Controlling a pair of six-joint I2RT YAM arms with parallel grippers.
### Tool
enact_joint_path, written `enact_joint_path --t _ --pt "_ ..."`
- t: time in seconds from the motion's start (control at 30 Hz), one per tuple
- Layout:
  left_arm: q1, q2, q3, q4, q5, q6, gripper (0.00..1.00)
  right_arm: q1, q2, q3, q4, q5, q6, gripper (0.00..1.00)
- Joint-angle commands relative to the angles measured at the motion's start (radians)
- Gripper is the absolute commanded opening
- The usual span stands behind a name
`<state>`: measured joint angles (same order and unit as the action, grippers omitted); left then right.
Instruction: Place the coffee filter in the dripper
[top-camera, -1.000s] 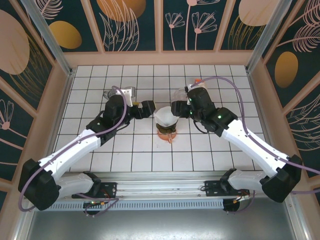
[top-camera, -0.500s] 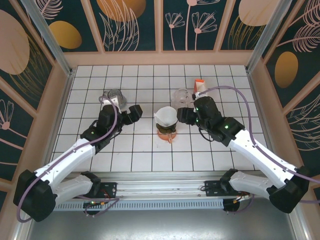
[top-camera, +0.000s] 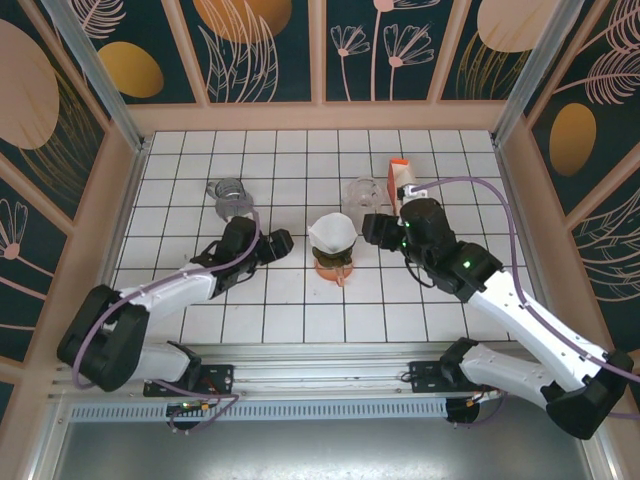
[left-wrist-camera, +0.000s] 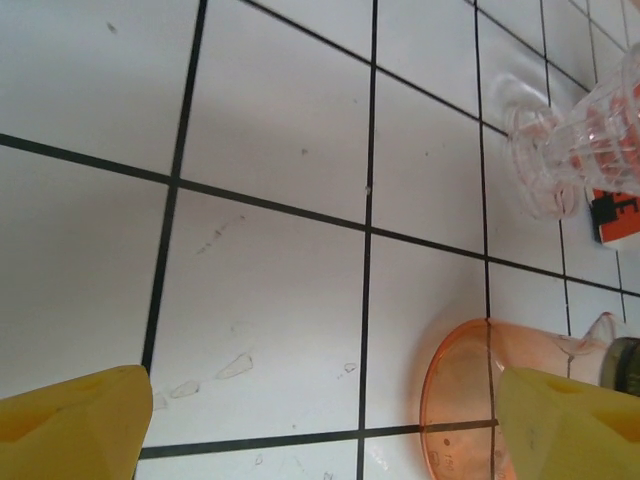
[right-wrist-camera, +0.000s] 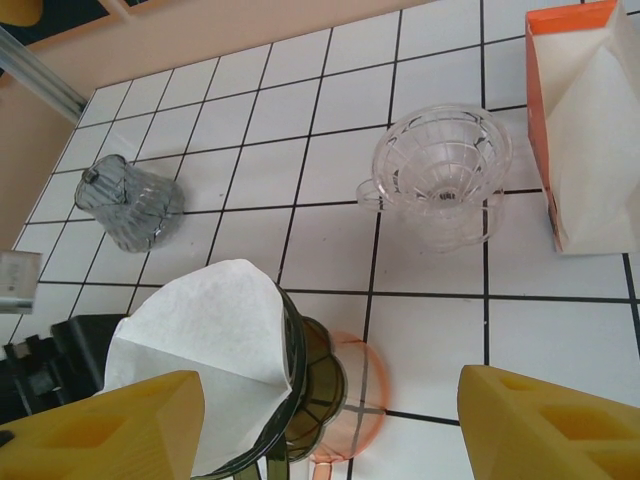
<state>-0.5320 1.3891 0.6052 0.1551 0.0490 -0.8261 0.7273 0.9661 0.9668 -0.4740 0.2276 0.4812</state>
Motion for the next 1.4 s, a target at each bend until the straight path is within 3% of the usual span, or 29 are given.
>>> enact_joint_path --t 0.0,0.53,1.37 --pt "-0.005 0.068 0.043 0.075 0.072 -0.013 0.87 -0.002 -0.026 -0.018 0.02 0.055 0.014 0.68" --pt "-0.076 0.148 0.094 0.052 0.093 -0.013 0.84 -0.069 -0.042 -0.046 0.033 0.019 -0.003 0.68" --pt "-0.104 0.167 0.111 0.059 0.104 -0.05 0.84 -0.098 -0.055 -0.082 0.044 -0.015 0.004 0.68"
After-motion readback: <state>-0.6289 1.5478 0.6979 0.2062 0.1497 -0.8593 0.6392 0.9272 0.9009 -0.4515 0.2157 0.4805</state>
